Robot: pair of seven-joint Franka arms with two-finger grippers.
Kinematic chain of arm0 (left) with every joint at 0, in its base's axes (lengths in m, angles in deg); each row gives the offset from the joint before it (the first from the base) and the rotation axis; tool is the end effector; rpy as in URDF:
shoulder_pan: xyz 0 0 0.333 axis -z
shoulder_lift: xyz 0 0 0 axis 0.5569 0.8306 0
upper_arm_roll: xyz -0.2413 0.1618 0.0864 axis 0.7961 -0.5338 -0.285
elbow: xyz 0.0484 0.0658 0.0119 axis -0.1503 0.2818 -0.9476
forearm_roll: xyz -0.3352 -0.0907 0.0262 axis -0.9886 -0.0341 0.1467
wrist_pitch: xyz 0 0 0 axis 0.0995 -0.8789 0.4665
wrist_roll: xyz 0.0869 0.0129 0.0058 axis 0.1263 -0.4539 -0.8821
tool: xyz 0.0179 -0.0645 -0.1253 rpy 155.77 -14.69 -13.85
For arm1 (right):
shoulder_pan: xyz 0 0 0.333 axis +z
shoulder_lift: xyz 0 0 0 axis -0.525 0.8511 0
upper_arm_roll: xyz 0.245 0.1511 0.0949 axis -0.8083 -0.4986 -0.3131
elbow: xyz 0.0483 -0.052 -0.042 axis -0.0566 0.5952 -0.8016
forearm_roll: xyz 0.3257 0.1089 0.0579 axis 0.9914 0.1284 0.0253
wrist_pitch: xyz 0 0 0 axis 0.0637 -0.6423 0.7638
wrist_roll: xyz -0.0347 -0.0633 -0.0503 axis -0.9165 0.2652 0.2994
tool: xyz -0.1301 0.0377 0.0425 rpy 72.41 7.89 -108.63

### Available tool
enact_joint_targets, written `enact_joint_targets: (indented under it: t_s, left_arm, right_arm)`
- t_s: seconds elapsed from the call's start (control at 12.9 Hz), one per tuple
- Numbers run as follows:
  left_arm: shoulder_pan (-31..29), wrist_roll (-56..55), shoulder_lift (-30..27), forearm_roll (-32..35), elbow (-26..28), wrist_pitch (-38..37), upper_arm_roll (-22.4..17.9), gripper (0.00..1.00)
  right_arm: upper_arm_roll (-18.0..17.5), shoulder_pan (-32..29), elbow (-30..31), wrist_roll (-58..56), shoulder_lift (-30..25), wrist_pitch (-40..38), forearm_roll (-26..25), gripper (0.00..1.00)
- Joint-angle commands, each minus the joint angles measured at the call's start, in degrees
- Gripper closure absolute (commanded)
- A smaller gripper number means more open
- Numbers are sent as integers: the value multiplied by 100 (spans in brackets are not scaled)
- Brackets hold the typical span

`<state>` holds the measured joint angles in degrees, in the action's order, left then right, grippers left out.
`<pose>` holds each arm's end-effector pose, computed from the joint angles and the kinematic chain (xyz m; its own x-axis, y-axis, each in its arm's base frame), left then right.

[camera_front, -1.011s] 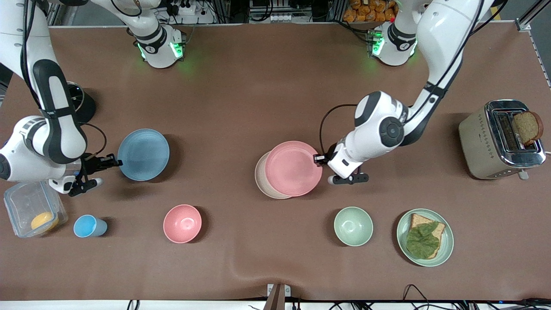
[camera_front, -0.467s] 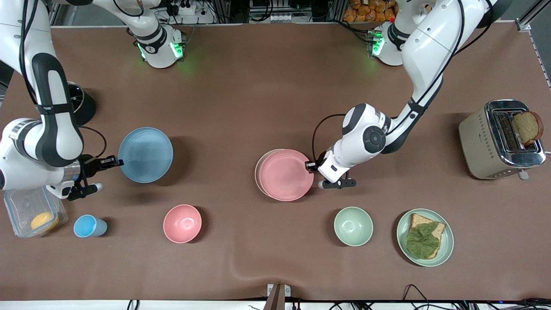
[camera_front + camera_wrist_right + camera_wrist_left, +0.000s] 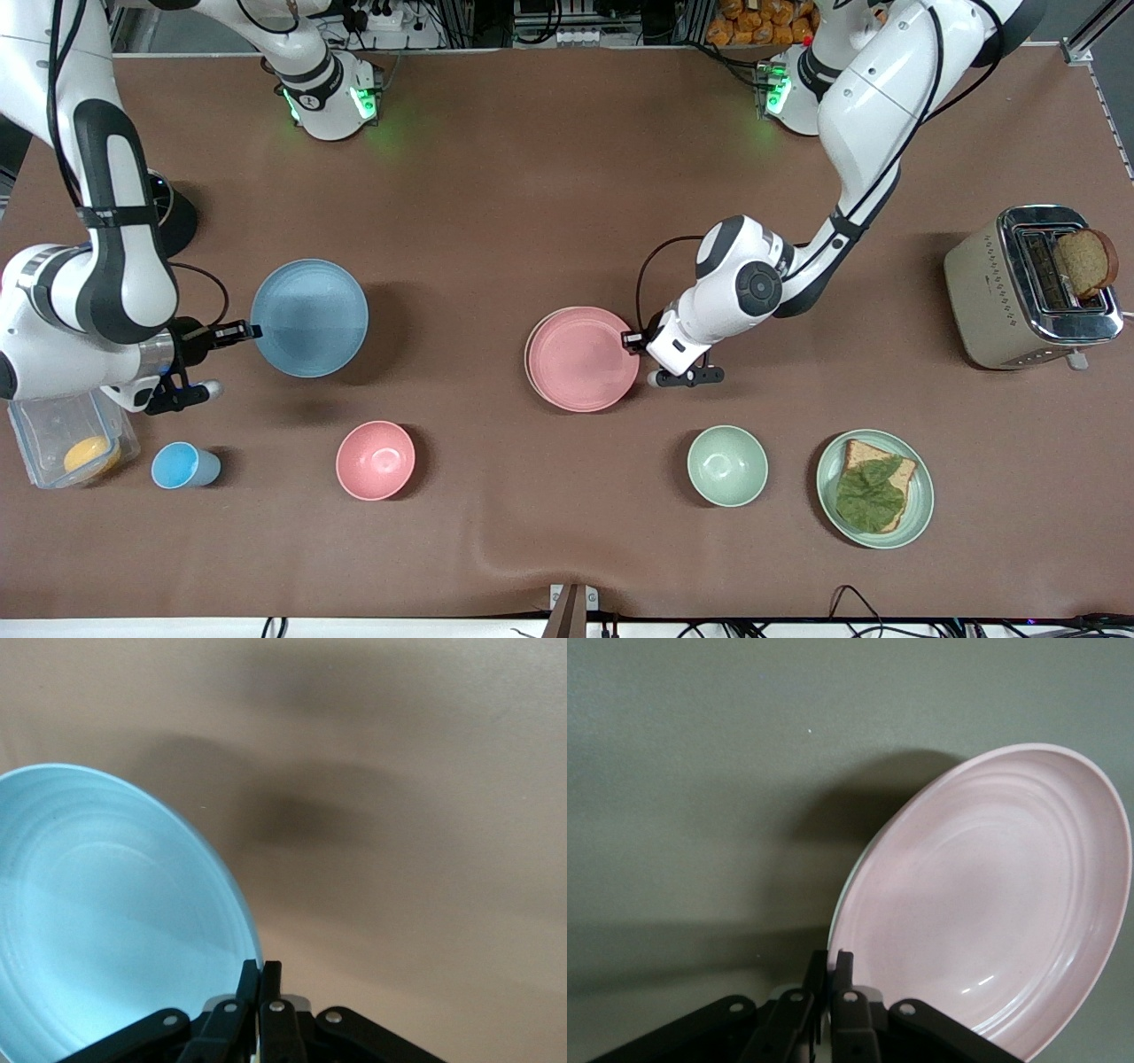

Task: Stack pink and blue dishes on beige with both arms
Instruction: 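Release the pink plate with the left gripper while the right gripper drags the blue plate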

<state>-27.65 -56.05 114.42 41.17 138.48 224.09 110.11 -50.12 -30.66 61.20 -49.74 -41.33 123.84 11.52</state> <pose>0.5372 -0.3456 0.1972 0.9896 0.1108 -0.0918 0.1369 -0.9216 0.3632 0.5749 -0.0223 0.2879 0.9054 0.2250 -0.3600 0.1112 -0.9441 -0.3103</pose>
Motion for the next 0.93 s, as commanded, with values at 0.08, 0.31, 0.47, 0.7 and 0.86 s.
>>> enact_joint_targets:
  t_s: [0.08, 0.31, 0.47, 0.7, 0.86]
  left_arm:
    - [119, -198, 67, 112, -86, 46, -28, 100]
    - [137, -198, 94, 121, -77, 46, -37, 96]
    - [164, -189, 111, 121, -86, 46, -54, 82]
    - [164, -189, 147, 138, -174, 46, -54, 0]
    - [120, -180, 7, 147, -200, 37, -54, 0]
  right_arm:
    - [28, 364, -211, 764, 16, -210, -24, 100]
    - [28, 592, -256, 1221, 7, -272, -7, 100]
    - [28, 672, -256, 1371, 16, -281, 2, 100]
    - [20, 900, -256, 1678, 34, -272, 46, 100]
    - [20, 1180, -256, 1994, 69, -193, 255, 100]
